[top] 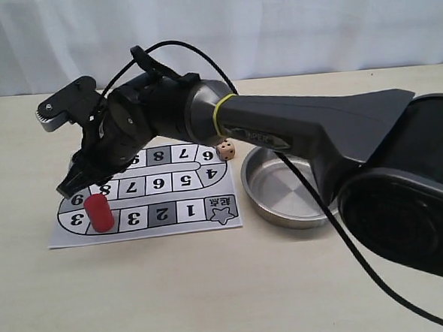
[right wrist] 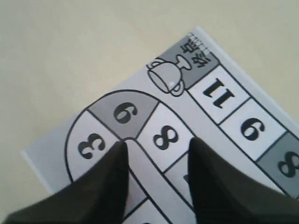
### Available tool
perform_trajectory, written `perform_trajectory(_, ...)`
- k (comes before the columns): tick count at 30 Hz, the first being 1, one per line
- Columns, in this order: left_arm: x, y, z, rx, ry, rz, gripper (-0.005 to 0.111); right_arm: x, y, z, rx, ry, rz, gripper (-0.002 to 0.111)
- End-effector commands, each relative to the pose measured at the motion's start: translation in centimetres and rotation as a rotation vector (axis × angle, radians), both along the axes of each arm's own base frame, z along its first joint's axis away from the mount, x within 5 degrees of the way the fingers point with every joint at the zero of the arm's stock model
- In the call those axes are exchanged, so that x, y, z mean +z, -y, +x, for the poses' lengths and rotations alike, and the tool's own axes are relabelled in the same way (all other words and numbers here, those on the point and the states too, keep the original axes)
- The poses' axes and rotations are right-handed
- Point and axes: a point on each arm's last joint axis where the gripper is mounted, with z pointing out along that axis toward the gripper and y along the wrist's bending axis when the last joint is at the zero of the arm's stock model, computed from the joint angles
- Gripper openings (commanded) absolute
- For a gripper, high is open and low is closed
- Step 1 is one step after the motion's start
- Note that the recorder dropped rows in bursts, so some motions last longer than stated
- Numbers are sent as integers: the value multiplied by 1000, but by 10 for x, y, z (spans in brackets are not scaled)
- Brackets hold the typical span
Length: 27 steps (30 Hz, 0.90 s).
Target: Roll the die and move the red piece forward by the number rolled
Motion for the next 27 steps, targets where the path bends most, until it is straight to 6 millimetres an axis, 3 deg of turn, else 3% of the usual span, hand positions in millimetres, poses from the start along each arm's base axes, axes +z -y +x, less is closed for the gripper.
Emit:
perform_trajectory(1, 2, 0, 0, -1, 12, -4, 0, 12, 14, 11, -95, -1, 18, 18)
perform_trajectory(4, 2, 0, 0, -1, 12, -4, 0, 17, 26, 19, -123, -11, 3, 4)
perform_trajectory(13, 2, 0, 0, -1, 12, -4, 0, 40, 79, 37, -261, -120, -77, 4)
perform_trajectory(21, 2, 0, 0, -1, 12, -4, 0, 59, 158, 66, -433, -206, -131, 4)
perform_trajectory(27, 2, 0, 0, -1, 12, -4, 0, 53, 219, 86, -575, -328, -112, 4)
